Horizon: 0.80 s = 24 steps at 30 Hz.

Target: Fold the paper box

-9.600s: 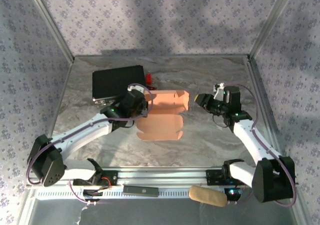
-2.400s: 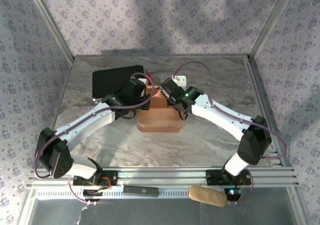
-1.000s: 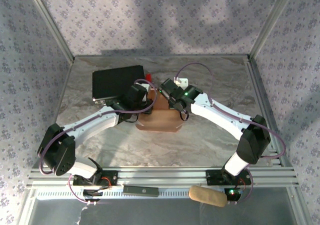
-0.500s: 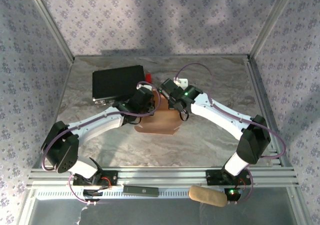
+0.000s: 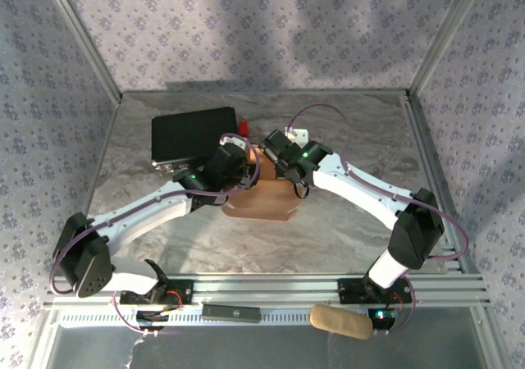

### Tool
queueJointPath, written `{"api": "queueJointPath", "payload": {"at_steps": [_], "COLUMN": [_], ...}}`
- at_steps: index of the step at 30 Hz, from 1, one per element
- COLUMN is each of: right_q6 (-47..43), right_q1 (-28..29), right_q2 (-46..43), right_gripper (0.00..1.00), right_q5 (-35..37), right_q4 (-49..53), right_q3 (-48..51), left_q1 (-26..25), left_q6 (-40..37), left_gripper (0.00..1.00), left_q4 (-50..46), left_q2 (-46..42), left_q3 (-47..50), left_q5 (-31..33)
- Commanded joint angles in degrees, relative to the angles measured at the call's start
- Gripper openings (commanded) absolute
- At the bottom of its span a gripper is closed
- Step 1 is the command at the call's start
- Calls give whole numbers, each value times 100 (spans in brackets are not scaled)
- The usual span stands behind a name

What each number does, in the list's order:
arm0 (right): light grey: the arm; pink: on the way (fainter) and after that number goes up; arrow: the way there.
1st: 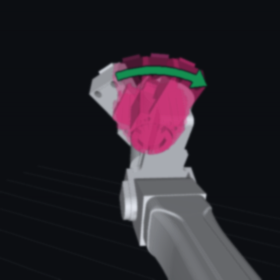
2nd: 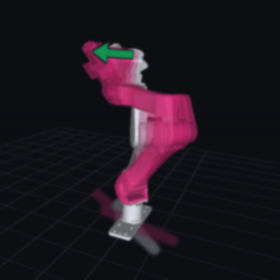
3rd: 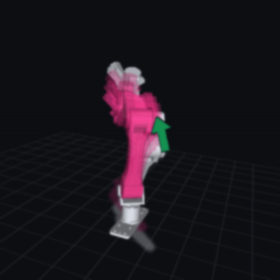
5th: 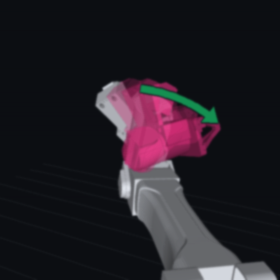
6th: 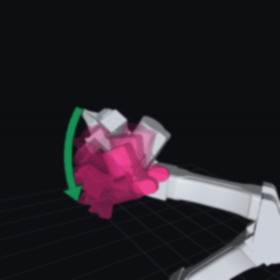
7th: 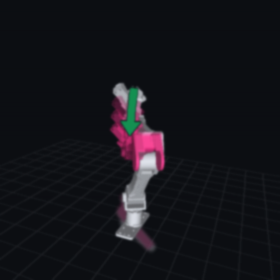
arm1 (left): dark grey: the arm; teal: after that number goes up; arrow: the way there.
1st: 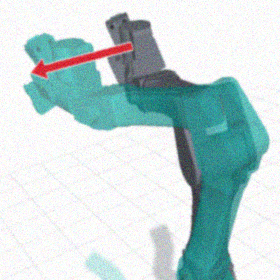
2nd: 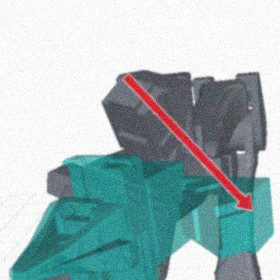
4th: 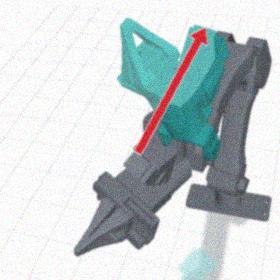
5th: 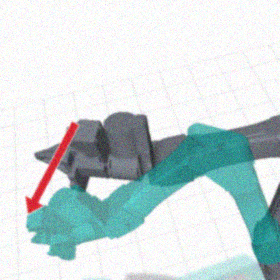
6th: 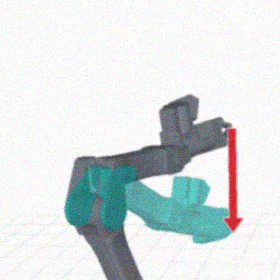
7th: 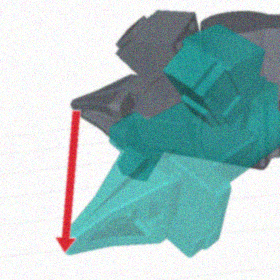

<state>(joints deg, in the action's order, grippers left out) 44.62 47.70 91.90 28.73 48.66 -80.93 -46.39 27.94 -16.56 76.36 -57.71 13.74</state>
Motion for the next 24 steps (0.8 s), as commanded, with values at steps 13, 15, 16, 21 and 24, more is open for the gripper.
{"api": "queueJointPath", "payload": {"at_steps": [13,15,16,21,24], "right_q6": [47,45,35,29,19], "right_q1": [-22,-24,-16,-22,-18], "right_q2": [-129,-124,-117,-124,-132], "right_gripper": [0,0,0,0,0], "right_q5": [27,11,-8,-33,-52], "right_q4": [-31,-45,-42,-61,-70], "right_q3": [-10,-20,-28,-29,-38], "left_q1": [757,762,765,756,750], "left_q6": [-578,-599,-622,-680,-727], "left_gripper": [46,43,41,24,20], "left_q4": [-454,-439,-430,-409,-407], "left_q2": [222,280,297,478,609], "left_q3": [-686,-701,-721,-828,-896], "left_q5": [-1322,-1247,-1159,-887,-761]}}
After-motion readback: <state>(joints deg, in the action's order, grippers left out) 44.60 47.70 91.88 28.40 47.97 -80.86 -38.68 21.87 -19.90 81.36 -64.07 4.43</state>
